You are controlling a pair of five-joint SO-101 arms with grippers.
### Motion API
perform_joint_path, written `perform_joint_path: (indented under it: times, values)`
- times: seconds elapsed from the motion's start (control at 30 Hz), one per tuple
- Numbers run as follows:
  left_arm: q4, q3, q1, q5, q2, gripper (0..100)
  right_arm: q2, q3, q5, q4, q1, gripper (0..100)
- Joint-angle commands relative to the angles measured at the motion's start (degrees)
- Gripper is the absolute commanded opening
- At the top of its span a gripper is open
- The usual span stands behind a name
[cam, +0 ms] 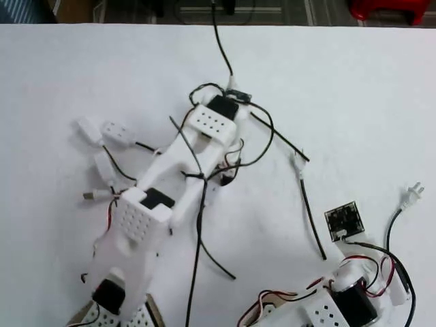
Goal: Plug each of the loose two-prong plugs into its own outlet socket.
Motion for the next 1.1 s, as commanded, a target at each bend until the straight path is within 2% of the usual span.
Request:
perform_joint_path:
  times: [0.0, 0.13, 0.37, 0.43, 0.57, 0.73, 0.9, 1.07]
  values:
    - [1.67, 0.09, -1.19, -1.32, 2.51, 17, -0.04, 1.49, 0.53, 0.22, 0.4, 2.1]
    - [2.73, -0.18, -1.19, -2.73, 2.33, 21, -0.04, 1.49, 0.62, 0.22, 0.4, 2.1]
    - [2.73, -1.41, -1.19, -2.9, 4.26, 21, -0.04, 1.49, 0.62, 0.22, 0.4, 2.1]
    - [2.73, -2.37, -1.19, -2.55, 4.88, 18, -0.04, 1.49, 0.62, 0.22, 0.48, 2.1]
    - [2.99, -7.38, -1.27, -2.81, 4.79, 1, -0.04, 1.49, 0.62, 0.22, 0.48, 2.1]
    - [3.87, -19.25, -2.59, -2.46, 4.97, 5, -0.04, 1.49, 0.62, 0.22, 0.48, 2.1]
    - [-4.13, -32.88, -7.87, -3.6, 5.49, 5, -0.04, 1.49, 0.62, 0.22, 1.1, 2.1]
    - [-17.93, -36.31, -9.45, -15.56, 5.58, 5, -0.04, 1.41, 0.62, 0.04, 2.77, 2.1]
